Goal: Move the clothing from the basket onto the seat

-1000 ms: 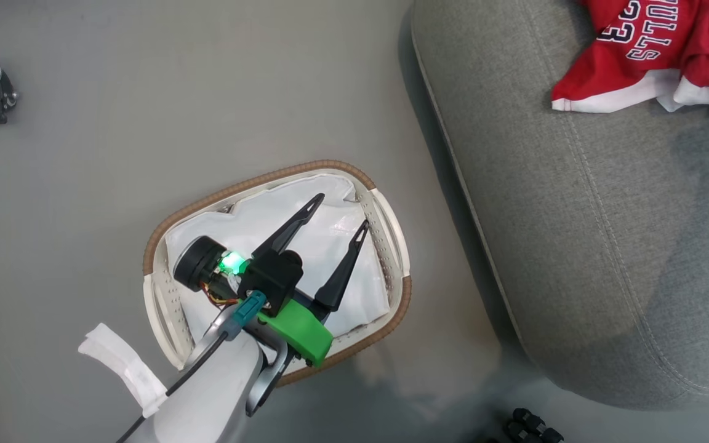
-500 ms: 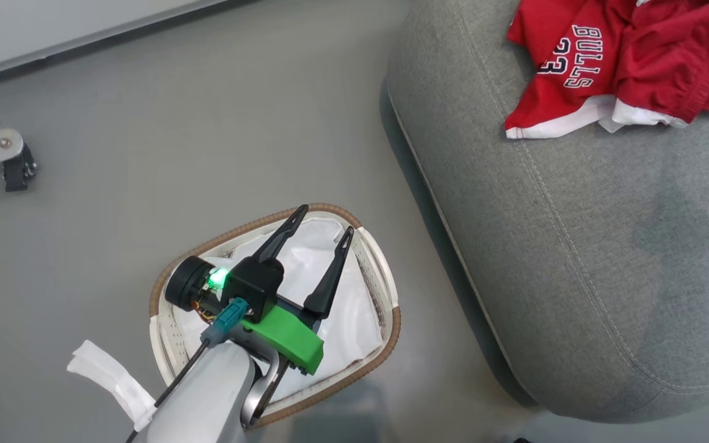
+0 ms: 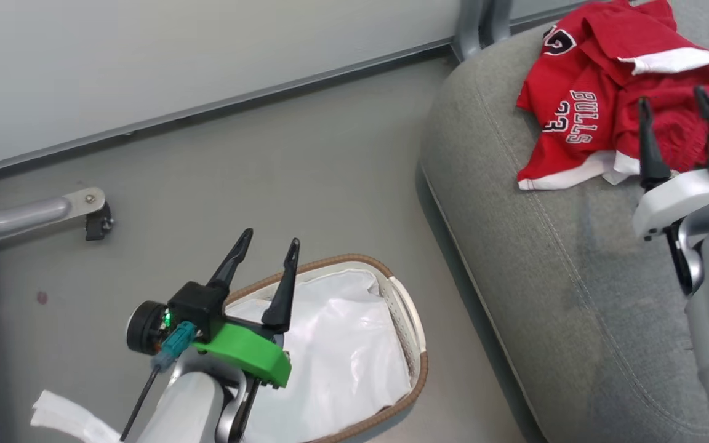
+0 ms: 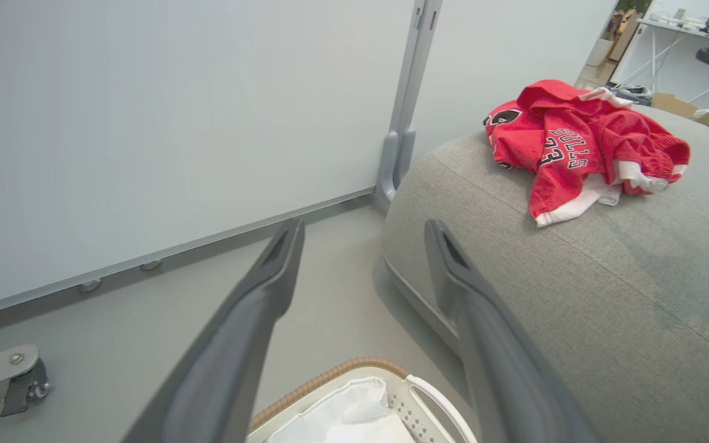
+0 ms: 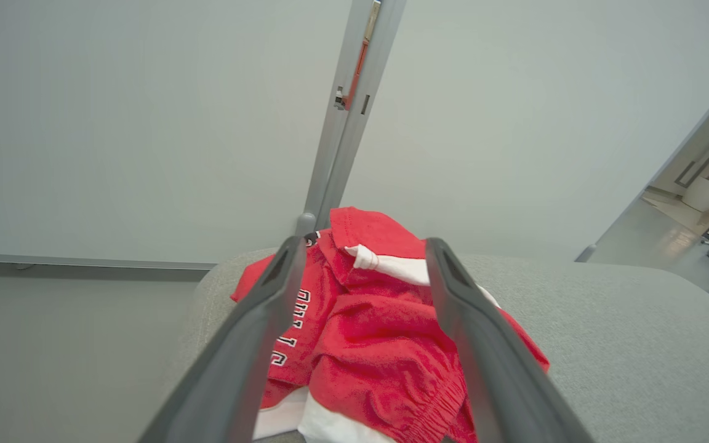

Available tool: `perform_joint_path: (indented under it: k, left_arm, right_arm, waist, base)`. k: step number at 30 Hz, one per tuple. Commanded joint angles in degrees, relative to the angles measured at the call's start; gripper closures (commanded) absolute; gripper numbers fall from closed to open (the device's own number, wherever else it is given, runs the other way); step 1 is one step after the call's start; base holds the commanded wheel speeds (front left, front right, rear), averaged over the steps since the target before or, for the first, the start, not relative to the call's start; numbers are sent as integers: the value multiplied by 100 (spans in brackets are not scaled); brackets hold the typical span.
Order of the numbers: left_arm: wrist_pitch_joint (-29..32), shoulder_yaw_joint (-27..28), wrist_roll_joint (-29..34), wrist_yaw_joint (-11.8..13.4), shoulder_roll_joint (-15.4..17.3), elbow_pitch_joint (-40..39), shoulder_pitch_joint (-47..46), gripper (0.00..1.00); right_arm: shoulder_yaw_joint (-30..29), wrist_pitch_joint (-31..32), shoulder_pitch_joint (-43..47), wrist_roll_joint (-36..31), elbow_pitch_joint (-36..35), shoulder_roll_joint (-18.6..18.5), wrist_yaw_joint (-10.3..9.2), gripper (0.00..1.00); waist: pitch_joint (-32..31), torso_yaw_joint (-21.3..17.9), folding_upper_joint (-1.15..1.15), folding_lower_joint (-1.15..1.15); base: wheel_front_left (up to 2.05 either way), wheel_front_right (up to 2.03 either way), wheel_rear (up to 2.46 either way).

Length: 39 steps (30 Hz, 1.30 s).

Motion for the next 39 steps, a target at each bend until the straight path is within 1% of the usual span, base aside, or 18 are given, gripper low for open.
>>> perform_joint_path:
  k: [1,8,13,17,22,26,32,39]
  left_arm:
    - [-2,153,67,12,3,-29,184,0]
    - [-2,1020,147,62,-73,-117,737,0]
    - [-1,1577,173,69,-153,-226,1137,0]
    - [-1,1836,211,43,-181,-290,1431,0]
    - [-2,1996,224,20,-217,-392,1692,0]
    - [-1,2078,181,5,-226,-453,1820,0]
    - [-1,2011,38,0,-233,-461,1918,0]
    - [-1,1951,-53,-6,-232,-354,1952,0]
  right_arm:
    - [75,-24,179,55,-22,81,-8,0]
    - [270,-25,703,286,-236,530,-8,0]
    - [321,-25,1146,299,-433,820,-8,0]
    - [436,-25,1503,377,-540,969,-8,0]
    - [586,-25,1916,438,-696,1029,-8,0]
    - [685,-25,2202,785,-829,1031,-8,0]
    - [645,-25,2545,1166,-940,1033,-8,0]
    - [795,-25,2744,1287,-960,1034,-7,0]
  waist:
    - [-450,459,0,0]
    - [-799,834,0,0]
    - [-1003,992,0,0]
    - [-1086,1085,0,0]
    - [-1152,1147,0,0]
    - [-1193,1147,0,0]
    - [-1236,1118,0,0]
    - [-1265,1055,0,0]
  base:
    - [0,0,0]
    - [0,0,0]
    - [0,0,0]
    - [0,0,0]
    - [0,0,0]
    - [0,0,0]
    - [0,0,0]
    - [0,0,0]
